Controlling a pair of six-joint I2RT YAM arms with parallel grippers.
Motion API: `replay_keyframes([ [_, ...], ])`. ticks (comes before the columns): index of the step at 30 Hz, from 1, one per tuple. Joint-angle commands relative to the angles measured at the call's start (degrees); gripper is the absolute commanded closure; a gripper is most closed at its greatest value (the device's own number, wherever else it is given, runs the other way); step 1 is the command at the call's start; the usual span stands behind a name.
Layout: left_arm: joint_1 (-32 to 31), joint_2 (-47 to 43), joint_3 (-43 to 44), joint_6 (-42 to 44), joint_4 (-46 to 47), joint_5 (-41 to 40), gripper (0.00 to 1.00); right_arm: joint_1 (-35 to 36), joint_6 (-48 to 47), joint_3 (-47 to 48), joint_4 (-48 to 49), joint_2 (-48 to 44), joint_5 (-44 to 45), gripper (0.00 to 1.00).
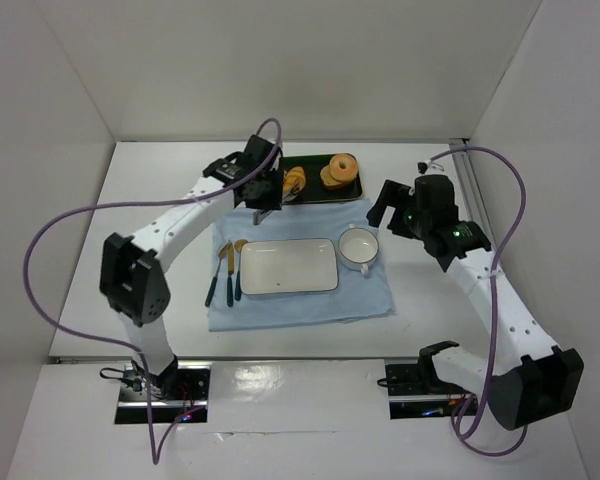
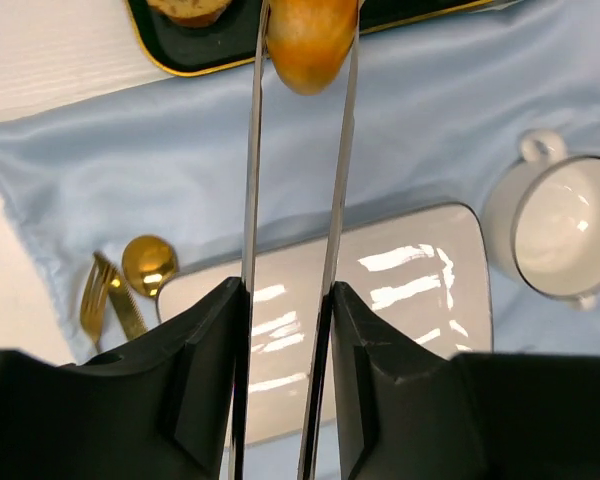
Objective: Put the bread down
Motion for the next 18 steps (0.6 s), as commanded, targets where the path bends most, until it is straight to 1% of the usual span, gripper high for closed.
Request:
replay_keyframes([
  [1,-0.85,-10.93,-4.09,-0.84,1.31,0.48,0.51,-0.33,0.46,2.29,5.68,4.1,-0.72,0.0],
  [4,-1.56,-15.61,-8.23,-2.06,1.31,1.01,0.51,-0.33,0.46,4.67,7.7,7.27,-1.95,0.0],
  [5,-2.95,-18.06,-9.02,-2.59,0.44,1.02,0.51,-0.33,0.98,5.37,7.71,9.46,-2.48,0.0],
  [7,-3.49,-20.18,-11.22,-3.12,-0.96,1.02,0.51,-0.33,0.99,7.91,9.2,11.58,-2.49,0.0],
  [9,-5.77,-23.16,-12.8,-3.64,-2.37,1.02,0.51,-0.33,0.99,9.67,9.81,14.83,-3.1,0.0],
  [10,-5.78,-24.05,-14.38,-3.65,-2.9,1.02,0.51,-0.33,0.99,11.42,9.82,15.88,-3.1,0.0],
  [14,-9.46,-28.18,-19.04,-5.93,-4.39,1.02,0.51,-0.33,-0.33,16.35,10.43,21.25,-3.1,0.0],
  [18,-13.76,-31.08,-23.44,-8.39,-5.54,-1.17,0.51,-0.33,-0.86,21.28,10.43,26.34,-3.1,0.0],
])
